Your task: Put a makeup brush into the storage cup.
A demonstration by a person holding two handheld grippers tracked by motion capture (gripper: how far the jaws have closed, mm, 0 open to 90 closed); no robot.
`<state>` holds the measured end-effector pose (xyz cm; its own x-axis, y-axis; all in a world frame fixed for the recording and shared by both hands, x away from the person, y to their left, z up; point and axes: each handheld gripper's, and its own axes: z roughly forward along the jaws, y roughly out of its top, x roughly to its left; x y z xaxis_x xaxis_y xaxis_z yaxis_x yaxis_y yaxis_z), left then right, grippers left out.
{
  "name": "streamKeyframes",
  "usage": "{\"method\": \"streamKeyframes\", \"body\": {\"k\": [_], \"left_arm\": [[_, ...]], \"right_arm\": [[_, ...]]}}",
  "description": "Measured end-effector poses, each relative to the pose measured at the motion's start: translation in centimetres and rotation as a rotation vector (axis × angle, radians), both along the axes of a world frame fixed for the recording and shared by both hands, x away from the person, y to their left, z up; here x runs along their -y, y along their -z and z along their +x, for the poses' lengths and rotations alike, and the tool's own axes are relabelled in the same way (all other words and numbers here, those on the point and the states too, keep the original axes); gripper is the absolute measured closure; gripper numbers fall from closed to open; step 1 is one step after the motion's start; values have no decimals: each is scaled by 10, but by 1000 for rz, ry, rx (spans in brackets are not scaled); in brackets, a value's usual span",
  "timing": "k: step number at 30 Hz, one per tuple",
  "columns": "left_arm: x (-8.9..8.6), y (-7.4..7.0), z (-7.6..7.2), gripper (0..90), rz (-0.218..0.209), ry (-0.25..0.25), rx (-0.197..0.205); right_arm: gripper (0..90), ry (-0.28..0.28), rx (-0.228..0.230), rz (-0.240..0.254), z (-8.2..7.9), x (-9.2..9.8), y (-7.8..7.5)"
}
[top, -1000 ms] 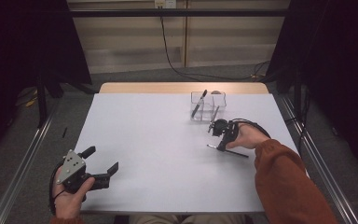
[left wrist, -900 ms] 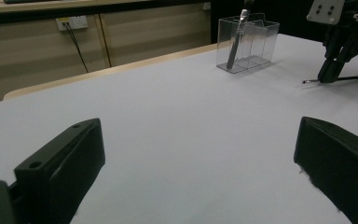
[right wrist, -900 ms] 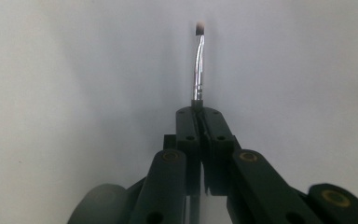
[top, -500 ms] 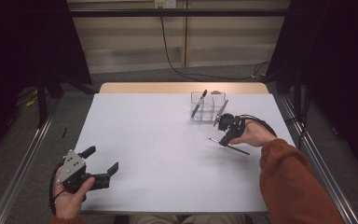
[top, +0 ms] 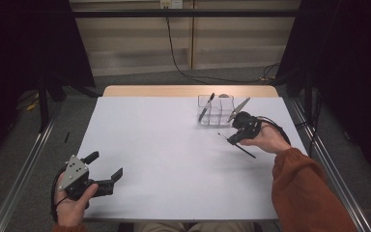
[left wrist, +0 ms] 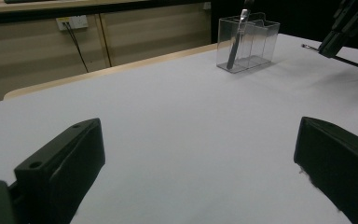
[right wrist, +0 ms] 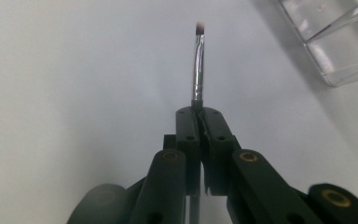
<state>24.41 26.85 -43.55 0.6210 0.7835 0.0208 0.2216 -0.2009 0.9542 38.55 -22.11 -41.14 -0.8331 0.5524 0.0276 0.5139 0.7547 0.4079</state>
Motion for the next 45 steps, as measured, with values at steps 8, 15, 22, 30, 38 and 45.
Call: {"method": "streamKeyframes", "body": {"k": [8, 15, 22, 30, 38, 45], "left_arm": [[0, 0, 0, 19, 2, 0, 0], [0, 0, 0, 19, -2, -1, 0], [-1, -1, 0, 19, 0, -7, 4], [-1, -1, 0, 19, 0, -4, 7], [-1, -1, -1, 19, 1, -7, 6], [-1, -1, -1, 19, 1, -5, 5]], "right_arm": [[861, 73, 57, 101, -7, 9, -4], [861, 122, 129, 236, -13, 16, -8], [861, 140, 192, 345, -19, 21, -9], [860, 171, 244, 449, -25, 25, -6], [860, 214, 298, 550, -28, 32, -7], [860, 227, 349, 623, -29, 32, -11]]}}
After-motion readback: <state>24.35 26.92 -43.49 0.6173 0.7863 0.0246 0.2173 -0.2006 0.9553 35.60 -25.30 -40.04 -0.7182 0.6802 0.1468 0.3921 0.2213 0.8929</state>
